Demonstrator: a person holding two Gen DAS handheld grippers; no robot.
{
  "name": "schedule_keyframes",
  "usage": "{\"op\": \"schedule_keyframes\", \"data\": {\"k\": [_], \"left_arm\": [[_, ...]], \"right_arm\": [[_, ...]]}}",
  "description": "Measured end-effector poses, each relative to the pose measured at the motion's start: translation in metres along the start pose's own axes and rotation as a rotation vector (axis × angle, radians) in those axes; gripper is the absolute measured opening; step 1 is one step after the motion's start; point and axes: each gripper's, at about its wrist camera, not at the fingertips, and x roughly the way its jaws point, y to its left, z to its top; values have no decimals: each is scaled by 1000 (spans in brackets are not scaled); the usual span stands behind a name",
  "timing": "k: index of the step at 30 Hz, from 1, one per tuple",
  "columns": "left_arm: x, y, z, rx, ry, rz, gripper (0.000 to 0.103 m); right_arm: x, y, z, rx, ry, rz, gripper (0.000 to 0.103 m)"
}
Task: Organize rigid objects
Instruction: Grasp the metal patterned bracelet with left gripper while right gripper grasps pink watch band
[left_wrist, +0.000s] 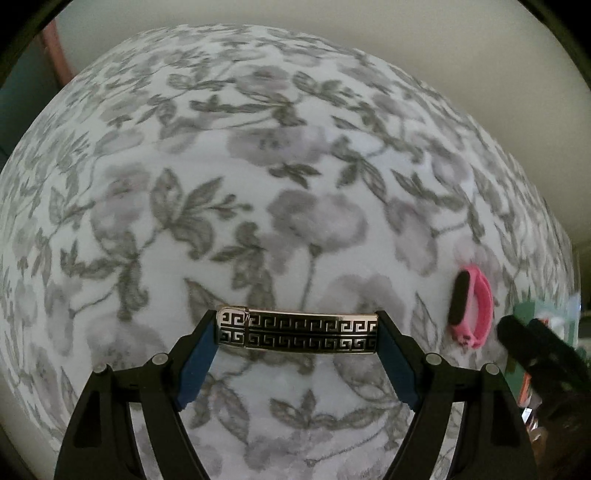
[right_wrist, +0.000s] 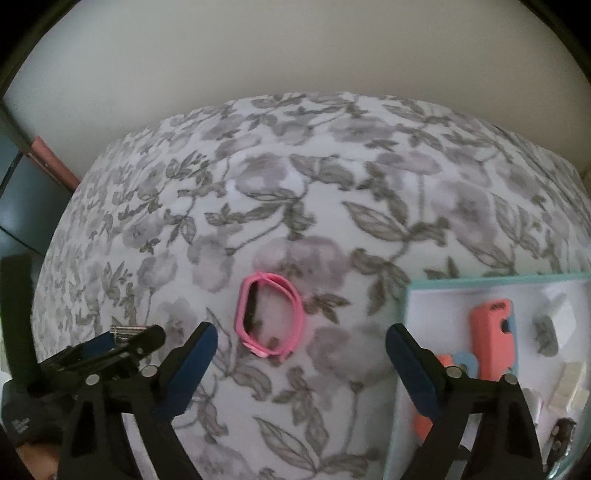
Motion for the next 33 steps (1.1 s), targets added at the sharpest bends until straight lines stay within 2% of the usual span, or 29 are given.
{"op": "schedule_keyframes", "data": {"k": [6, 14, 21, 33], "left_arm": [[0, 25, 2, -36, -8, -12, 82], [4, 11, -13, -46, -4, -16, 82], [2, 2, -14, -37, -2, -19, 82], [-21, -8, -18, 8, -38, -21, 82]], "right_arm": [[23, 18, 2, -51, 29, -20, 85], [47, 26, -1, -68, 59, -38, 81], [49, 33, 3, -95, 42, -75, 56], [36, 29, -8, -89, 36, -56, 54]]}}
